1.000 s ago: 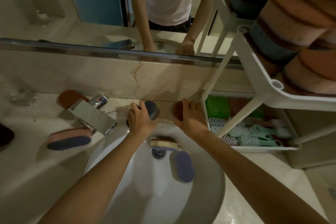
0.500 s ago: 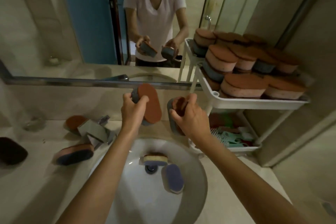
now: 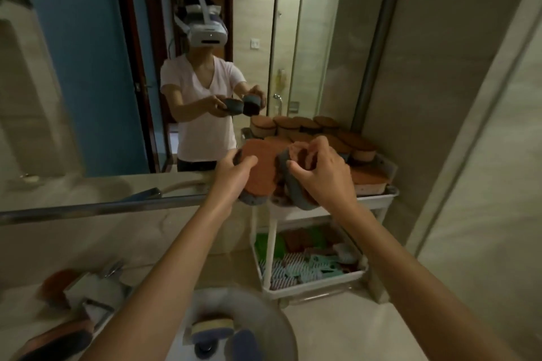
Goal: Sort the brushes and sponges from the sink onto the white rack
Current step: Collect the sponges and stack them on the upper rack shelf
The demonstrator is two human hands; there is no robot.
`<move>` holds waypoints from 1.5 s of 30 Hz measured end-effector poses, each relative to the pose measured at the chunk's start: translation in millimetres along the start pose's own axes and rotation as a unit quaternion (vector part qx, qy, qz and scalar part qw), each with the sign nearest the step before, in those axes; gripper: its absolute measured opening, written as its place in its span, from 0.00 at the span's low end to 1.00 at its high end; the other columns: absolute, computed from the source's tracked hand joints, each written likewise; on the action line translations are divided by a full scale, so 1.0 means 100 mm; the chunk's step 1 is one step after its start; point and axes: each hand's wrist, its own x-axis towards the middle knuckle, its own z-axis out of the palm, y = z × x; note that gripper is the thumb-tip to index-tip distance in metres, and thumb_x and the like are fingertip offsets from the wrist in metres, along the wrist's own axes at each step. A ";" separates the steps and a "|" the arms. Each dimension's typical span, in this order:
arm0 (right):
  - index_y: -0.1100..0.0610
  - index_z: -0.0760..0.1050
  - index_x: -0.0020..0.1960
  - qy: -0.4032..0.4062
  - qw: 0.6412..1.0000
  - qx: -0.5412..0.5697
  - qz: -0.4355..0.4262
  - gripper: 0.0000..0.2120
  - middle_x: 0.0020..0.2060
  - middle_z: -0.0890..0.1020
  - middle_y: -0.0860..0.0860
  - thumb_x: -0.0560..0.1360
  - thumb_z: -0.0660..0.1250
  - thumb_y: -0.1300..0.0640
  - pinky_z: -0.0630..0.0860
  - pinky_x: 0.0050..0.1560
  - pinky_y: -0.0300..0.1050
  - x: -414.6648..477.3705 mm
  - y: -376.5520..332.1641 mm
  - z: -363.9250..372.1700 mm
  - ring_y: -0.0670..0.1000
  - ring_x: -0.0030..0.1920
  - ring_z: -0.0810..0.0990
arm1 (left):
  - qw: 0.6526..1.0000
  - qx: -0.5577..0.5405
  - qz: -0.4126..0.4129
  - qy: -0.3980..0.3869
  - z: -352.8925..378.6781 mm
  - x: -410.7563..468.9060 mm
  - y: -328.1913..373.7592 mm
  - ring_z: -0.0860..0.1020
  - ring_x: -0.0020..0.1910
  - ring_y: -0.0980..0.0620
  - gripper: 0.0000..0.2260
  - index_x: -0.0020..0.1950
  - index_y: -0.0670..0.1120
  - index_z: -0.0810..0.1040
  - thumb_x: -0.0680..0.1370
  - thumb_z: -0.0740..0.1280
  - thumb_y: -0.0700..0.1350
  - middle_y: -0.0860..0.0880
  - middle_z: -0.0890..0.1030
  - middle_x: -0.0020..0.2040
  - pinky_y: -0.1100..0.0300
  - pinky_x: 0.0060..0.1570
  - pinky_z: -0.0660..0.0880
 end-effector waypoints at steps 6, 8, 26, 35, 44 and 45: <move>0.53 0.69 0.57 -0.038 0.999 0.006 0.014 0.18 0.49 0.75 0.51 0.71 0.69 0.51 0.73 0.45 0.46 0.35 0.56 -0.45 0.52 0.48 0.75 | 0.995 0.059 0.034 -0.078 0.42 0.12 0.23 0.75 0.62 0.47 0.19 0.69 0.48 0.69 0.78 0.64 0.49 0.45 0.74 0.66 0.54 0.59 0.75; 0.54 0.70 0.58 -0.065 0.998 0.004 0.008 0.19 0.49 0.76 0.51 0.70 0.70 0.54 0.72 0.45 0.44 0.46 0.74 -0.57 0.51 0.48 0.74 | 0.992 0.078 0.044 -0.084 0.57 0.16 0.30 0.74 0.62 0.47 0.18 0.68 0.46 0.70 0.79 0.63 0.48 0.45 0.74 0.65 0.57 0.56 0.73; 0.56 0.72 0.58 -0.214 0.976 -0.032 -0.033 0.16 0.48 0.74 0.50 0.70 0.66 0.61 0.70 0.46 0.44 0.75 1.31 -0.50 0.52 0.50 0.73 | 0.977 0.175 0.079 -0.090 0.98 0.40 0.32 0.75 0.52 0.52 0.14 0.61 0.44 0.79 0.78 0.64 0.48 0.45 0.80 0.58 0.61 0.48 0.70; 0.49 0.57 0.73 -0.227 0.964 0.026 -0.139 0.35 0.71 0.64 0.51 0.71 0.70 0.60 0.62 0.71 0.50 0.70 1.13 -0.59 0.51 0.72 0.60 | 0.977 0.163 0.058 -0.124 1.02 0.47 0.44 0.78 0.46 0.51 0.13 0.53 0.43 0.82 0.77 0.65 0.49 0.50 0.79 0.42 0.58 0.48 0.73; 0.52 0.63 0.68 -0.224 0.963 0.015 -0.147 0.31 0.65 0.70 0.53 0.69 0.72 0.57 0.71 0.63 0.48 0.76 1.08 -0.46 0.53 0.64 0.69 | 0.982 0.168 0.037 -0.078 0.92 0.40 0.38 0.75 0.52 0.50 0.13 0.56 0.45 0.78 0.78 0.62 0.52 0.50 0.76 0.48 0.55 0.53 0.74; 0.52 0.63 0.68 -0.223 0.964 0.013 -0.147 0.30 0.65 0.70 0.53 0.69 0.72 0.57 0.71 0.62 0.47 0.75 1.09 -0.44 0.53 0.64 0.69 | 0.980 0.180 0.045 -0.069 0.89 0.38 0.32 0.75 0.54 0.49 0.14 0.57 0.45 0.77 0.78 0.62 0.52 0.49 0.77 0.50 0.53 0.55 0.74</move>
